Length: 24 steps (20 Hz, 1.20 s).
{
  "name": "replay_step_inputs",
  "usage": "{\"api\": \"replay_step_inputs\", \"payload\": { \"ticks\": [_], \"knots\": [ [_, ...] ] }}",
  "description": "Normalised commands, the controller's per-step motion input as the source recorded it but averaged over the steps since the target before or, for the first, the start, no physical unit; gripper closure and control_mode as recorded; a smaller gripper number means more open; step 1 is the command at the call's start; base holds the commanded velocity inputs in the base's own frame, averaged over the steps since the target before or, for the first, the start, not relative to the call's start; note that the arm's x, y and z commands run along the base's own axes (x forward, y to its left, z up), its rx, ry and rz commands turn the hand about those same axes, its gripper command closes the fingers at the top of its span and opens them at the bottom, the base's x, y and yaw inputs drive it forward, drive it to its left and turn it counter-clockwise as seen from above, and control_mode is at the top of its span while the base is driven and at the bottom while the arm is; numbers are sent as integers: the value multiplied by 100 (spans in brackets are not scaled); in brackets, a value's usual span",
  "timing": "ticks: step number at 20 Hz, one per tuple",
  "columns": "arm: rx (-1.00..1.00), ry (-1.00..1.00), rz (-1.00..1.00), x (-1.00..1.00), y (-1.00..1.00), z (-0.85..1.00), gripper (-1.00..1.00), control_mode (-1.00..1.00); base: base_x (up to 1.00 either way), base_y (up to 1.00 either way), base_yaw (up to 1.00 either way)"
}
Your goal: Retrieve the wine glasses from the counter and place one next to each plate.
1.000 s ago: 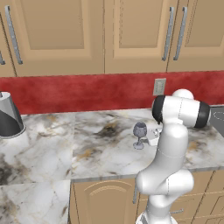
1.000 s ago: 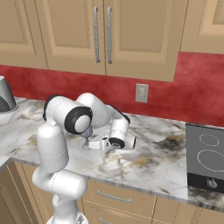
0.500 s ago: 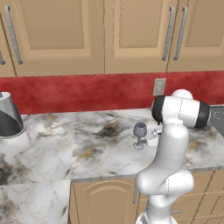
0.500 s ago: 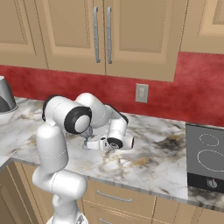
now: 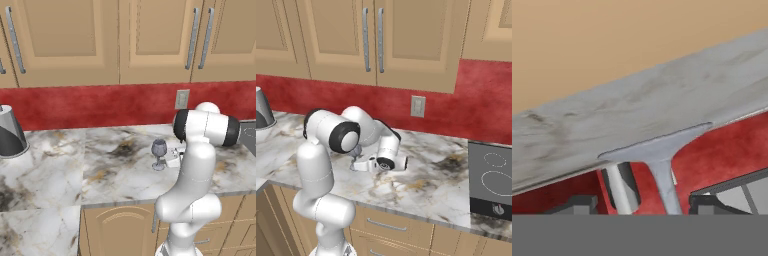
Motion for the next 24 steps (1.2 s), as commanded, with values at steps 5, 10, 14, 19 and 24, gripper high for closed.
{"api": "replay_step_inputs", "payload": {
  "ticks": [5, 10, 14, 19, 24],
  "knots": [
    [0, 0, 0, 0, 27, 0, 100, -100, 0, 0, 0],
    [0, -2, 0, -3, 6, 2, 100, -100, 0, 0, 0],
    [0, -29, 0, -38, 0, 72, 100, -100, 0, 0, 0],
    [0, -41, 0, -42, 0, 94, 100, -100, 0, 0, 0],
    [0, -34, 0, -51, -10, 89, 100, -100, 0, 0, 0]
  ]
}}
